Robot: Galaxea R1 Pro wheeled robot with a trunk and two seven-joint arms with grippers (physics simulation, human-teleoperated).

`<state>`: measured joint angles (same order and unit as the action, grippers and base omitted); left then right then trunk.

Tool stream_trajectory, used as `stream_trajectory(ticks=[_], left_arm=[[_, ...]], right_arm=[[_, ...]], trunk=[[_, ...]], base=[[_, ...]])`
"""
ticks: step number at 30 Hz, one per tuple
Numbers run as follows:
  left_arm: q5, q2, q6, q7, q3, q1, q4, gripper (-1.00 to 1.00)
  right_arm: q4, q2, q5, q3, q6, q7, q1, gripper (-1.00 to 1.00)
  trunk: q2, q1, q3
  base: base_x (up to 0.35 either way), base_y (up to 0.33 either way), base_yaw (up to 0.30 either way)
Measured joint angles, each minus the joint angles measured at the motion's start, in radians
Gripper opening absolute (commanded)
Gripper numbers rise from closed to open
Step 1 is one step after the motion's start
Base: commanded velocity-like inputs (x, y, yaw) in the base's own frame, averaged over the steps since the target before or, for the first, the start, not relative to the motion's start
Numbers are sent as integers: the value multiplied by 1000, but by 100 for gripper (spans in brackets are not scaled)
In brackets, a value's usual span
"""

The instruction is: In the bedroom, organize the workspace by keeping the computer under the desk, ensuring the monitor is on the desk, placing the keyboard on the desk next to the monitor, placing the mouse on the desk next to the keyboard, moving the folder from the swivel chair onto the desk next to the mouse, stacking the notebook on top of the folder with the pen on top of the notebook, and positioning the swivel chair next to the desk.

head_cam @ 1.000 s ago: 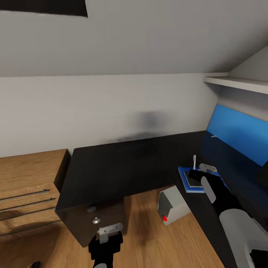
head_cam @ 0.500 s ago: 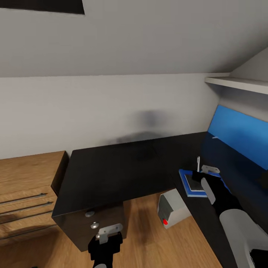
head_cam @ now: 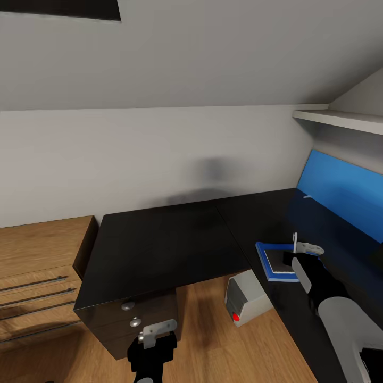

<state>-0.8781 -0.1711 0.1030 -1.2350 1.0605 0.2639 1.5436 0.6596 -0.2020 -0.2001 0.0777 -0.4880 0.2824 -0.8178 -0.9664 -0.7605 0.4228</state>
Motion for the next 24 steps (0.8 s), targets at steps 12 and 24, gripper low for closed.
stream_trajectory(ticks=[12,24], left_arm=[[0,5,-9,-3,1,0,2,100],[1,6,-52,-4,1,0,1,100]], right_arm=[[-13,-2,0,0,-2,-4,-7,-100],[-7,-2,-2,0,-46,-14,-7,-100]], trunk=[[0,0,0],[0,0,0]], base=[[0,0,0],[0,0,0]])
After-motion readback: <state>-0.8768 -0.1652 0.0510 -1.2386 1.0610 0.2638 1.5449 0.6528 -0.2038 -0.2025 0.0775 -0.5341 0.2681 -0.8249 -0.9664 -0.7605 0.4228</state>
